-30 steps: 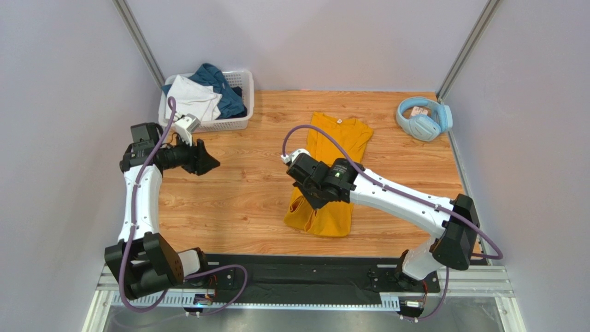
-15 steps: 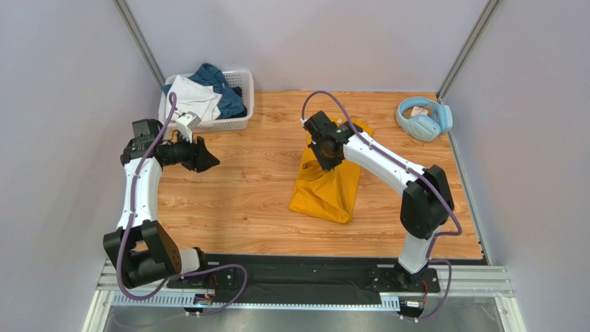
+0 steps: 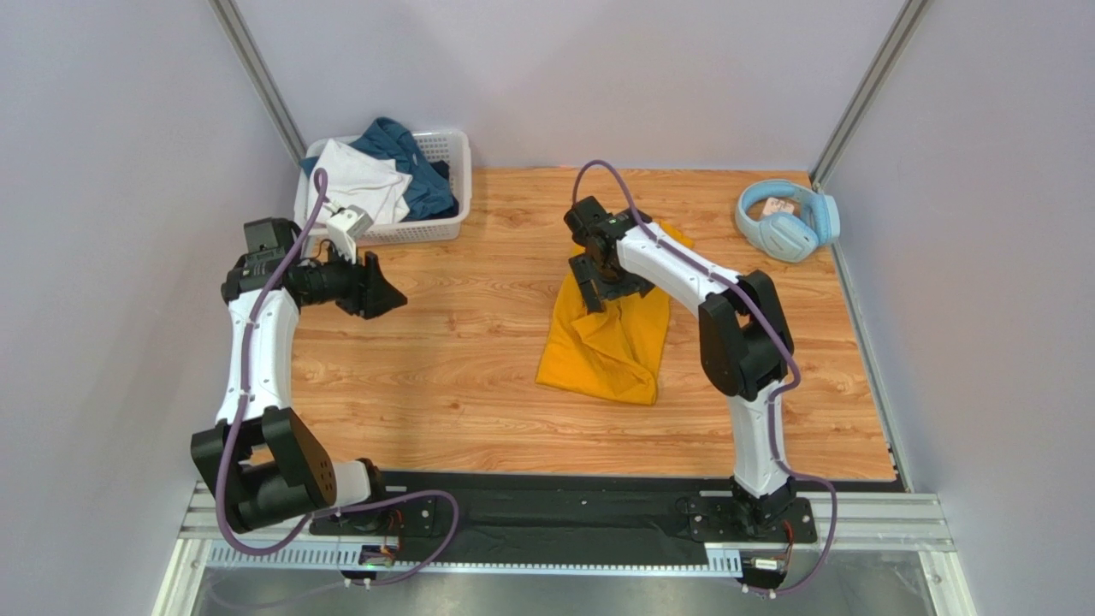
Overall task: Fold and stack the t-shirts
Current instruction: Fold the tshirt
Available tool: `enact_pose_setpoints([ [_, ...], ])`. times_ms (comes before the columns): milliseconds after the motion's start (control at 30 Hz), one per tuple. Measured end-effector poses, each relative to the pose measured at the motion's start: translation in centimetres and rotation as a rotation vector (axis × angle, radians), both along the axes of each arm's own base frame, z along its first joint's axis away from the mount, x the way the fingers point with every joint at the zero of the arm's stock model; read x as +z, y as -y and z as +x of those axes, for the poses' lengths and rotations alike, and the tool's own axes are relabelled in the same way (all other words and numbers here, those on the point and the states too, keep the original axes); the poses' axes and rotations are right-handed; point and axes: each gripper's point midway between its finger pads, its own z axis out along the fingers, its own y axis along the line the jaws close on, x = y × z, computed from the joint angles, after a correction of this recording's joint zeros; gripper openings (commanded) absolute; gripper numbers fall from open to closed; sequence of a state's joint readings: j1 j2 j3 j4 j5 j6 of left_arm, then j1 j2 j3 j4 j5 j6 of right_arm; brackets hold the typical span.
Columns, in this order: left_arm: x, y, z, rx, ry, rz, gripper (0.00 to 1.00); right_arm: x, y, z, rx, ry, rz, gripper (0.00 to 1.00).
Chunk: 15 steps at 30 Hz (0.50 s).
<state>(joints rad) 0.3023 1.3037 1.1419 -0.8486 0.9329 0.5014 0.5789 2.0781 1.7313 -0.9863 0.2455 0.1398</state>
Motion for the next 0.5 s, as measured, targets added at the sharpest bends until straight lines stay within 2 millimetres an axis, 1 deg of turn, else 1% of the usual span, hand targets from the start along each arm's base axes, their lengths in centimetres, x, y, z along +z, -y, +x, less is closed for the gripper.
enact_pose_setpoints([
  [67, 0.0, 0.0, -0.1, -0.002, -0.001, 0.001, 0.59, 0.9, 2.1, 0.4, -0.092, 0.028, -0.072, 0.84],
  [133, 0.0, 0.0, -0.1, -0.003, -0.001, 0.001, 0.59, 2.5, 3.7, 1.4, -0.179, 0.089, -0.098, 0.84],
  [200, -0.1, 0.0, -0.1, -0.005, -0.001, 0.002, 0.59, 4.4, 4.3, 1.4, -0.232, 0.131, -0.067, 0.85],
  [267, -0.1, 0.0, -0.1, -0.006, 0.0, 0.003, 0.59, 6.5, 4.5, 0.8, -0.257, 0.177, -0.017, 0.86],
  [300, -0.1, 0.0, -0.1, -0.006, 0.0, 0.002, 0.59, 7.8, 4.2, -0.3, -0.253, 0.198, 0.012, 0.86],
  [333, 0.0, 0.0, -0.1, -0.006, 0.001, 0.002, 0.59, 8.8, 3.7, -1.2, -0.242, 0.212, 0.031, 0.87],
  [367, 0.0, 0.1, -0.1, -0.007, 0.001, 0.001, 0.59, 9.7, 2.7, -2.3, -0.221, 0.231, 0.065, 0.87],
  [400, 0.0, 0.1, -0.1, -0.008, 0.001, -0.001, 0.59, 10.1, 1.8, -3.2, -0.196, 0.238, 0.088, 0.86],
  [433, 0.0, 0.1, -0.1, -0.009, 0.001, -0.002, 0.59, 10.4, 0.4, -4.5, -0.16, 0.243, 0.118, 0.87],
  [500, 0.0, 0.2, -0.2, -0.01, 0.001, -0.005, 0.59, 9.6, -1.8, -6.6, -0.091, 0.224, 0.149, 0.87],
])
